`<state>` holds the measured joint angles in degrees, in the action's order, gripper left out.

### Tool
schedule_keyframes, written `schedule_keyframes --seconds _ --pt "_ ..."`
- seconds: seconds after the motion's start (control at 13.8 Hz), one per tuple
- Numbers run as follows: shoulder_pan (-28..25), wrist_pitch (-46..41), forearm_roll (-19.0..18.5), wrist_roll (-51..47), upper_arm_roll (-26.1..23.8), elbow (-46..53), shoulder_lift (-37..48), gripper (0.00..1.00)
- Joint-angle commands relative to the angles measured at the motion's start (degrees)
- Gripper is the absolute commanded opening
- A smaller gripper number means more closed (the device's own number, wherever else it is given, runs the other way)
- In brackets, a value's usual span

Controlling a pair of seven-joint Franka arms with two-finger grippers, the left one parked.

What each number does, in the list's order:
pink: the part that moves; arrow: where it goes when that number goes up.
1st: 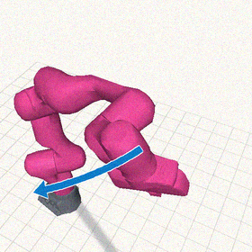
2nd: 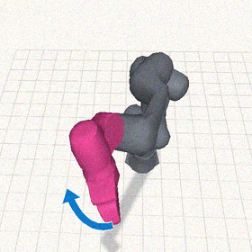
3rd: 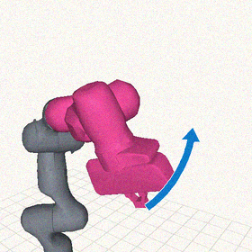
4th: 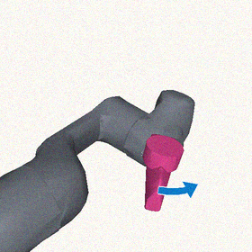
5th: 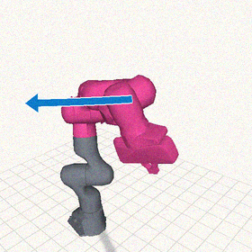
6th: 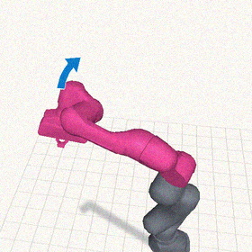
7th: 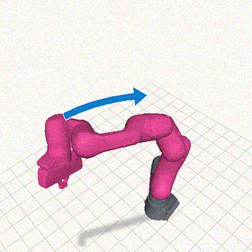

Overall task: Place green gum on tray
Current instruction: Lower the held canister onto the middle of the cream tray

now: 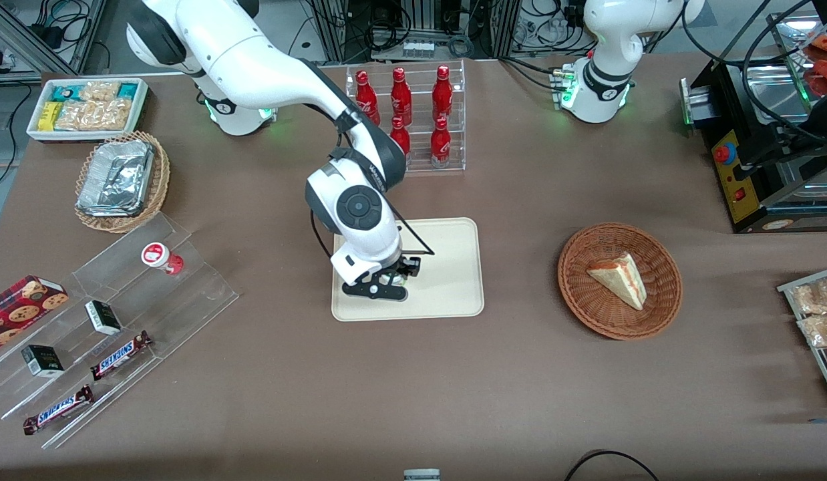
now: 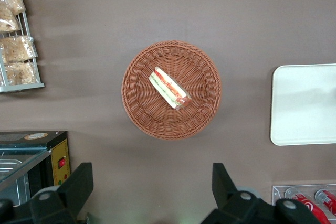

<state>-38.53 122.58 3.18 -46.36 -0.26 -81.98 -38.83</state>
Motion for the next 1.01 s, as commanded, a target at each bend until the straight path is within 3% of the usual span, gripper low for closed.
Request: schedule_keyframes --seconds 0.0,0.94 --pt "-1.11 0.81 2.0 -0.4 0.52 2.09 -2.12 0.0" --pt "-2.69 3.71 2.44 -0.4 0.53 1.12 -5.46 0.0"
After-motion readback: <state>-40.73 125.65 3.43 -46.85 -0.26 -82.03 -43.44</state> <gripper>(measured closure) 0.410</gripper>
